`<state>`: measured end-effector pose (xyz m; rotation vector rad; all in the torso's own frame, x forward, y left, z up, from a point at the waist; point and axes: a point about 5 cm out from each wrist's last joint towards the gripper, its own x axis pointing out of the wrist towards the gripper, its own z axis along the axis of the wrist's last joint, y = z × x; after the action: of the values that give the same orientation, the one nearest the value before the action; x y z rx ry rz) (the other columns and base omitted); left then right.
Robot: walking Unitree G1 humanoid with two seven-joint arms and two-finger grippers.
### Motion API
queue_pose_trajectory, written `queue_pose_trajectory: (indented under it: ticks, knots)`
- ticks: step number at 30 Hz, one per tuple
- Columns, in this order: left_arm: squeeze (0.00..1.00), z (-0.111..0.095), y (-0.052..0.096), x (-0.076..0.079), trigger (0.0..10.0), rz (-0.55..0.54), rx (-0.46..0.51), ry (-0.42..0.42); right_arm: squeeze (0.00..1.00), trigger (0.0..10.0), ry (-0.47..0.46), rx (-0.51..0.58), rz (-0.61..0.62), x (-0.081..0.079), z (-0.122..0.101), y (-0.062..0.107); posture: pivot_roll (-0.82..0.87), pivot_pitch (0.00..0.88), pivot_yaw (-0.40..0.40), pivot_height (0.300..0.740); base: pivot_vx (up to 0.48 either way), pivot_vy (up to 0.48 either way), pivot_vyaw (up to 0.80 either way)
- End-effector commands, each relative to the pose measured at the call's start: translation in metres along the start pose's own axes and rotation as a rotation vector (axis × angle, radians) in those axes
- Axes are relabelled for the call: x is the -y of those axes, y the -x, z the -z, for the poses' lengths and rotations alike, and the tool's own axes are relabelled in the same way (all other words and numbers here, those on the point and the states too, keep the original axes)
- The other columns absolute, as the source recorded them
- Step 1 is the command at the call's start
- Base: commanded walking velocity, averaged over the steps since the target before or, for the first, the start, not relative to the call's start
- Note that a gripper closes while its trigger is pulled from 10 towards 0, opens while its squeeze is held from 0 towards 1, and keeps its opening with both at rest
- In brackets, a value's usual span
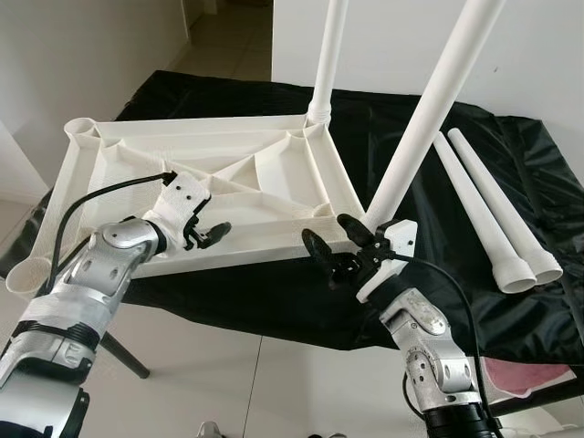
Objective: Building children table
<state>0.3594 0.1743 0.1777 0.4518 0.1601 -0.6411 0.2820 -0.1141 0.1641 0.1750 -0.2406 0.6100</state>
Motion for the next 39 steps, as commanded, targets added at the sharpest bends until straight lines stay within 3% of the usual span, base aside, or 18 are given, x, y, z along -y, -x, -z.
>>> queue_pose_trajectory:
  ticks: [1, 7, 19, 21, 27, 31, 37, 39]
  knots:
    - [0.0, 0.003, -0.005, 0.01, 10.0, 0.105, -0.009, 0.019, 0.0, 10.0, 0.004, -0.003, 0.011, -0.001, 0.0, 0.001, 0.04, 0.093, -0.001, 0.74, 0.0, 0.0, 0.0]
    - [0.0, 0.004, -0.008, 0.016, 10.0, 0.196, -0.007, 0.043, 0.0, 10.0, 0.016, 0.005, 0.037, 0.001, -0.002, 0.002, 0.02, 0.081, 0.012, 0.74, 0.0, 0.0, 0.0]
    - [0.0, 0.001, -0.011, 0.011, 10.0, 0.217, -0.014, 0.033, 0.0, 10.0, 0.037, 0.008, 0.057, 0.004, -0.006, 0.0, 0.01, 0.074, 0.016, 0.74, 0.0, 0.0, 0.0]
    - [0.0, 0.004, -0.007, 0.015, 10.0, 0.296, -0.018, 0.036, 0.0, 10.0, 0.041, 0.005, 0.06, 0.004, -0.006, 0.001, 0.01, 0.077, 0.018, 0.74, 0.0, 0.0, 0.0]
    - [0.0, 0.009, -0.004, 0.019, 10.0, 0.341, -0.042, 0.022, 0.0, 10.0, 0.041, -0.005, 0.057, 0.004, -0.005, 0.001, 0.01, 0.094, 0.016, 0.74, 0.0, 0.0, 0.0]
    - [0.0, 0.004, 0.0, 0.021, 10.0, 0.383, -0.007, 0.026, 0.0, 10.0, 0.043, -0.006, 0.062, 0.005, -0.006, 0.002, 0.01, 0.105, 0.018, 0.74, 0.0, 0.0, 0.0]
    - [0.0, 0.005, -0.007, 0.005, 10.0, 0.239, -0.049, 0.054, 0.0, 10.0, 0.043, -0.014, 0.069, 0.004, -0.003, 0.003, 0.02, 0.11, 0.017, 0.74, 0.0, 0.0, 0.0]
    - [0.0, 0.011, -0.013, -0.002, 10.0, 0.138, -0.118, 0.084, 0.0, 10.0, 0.039, -0.013, 0.063, 0.002, -0.003, 0.001, 0.02, 0.106, 0.017, 0.74, 0.0, 0.0, 0.0]
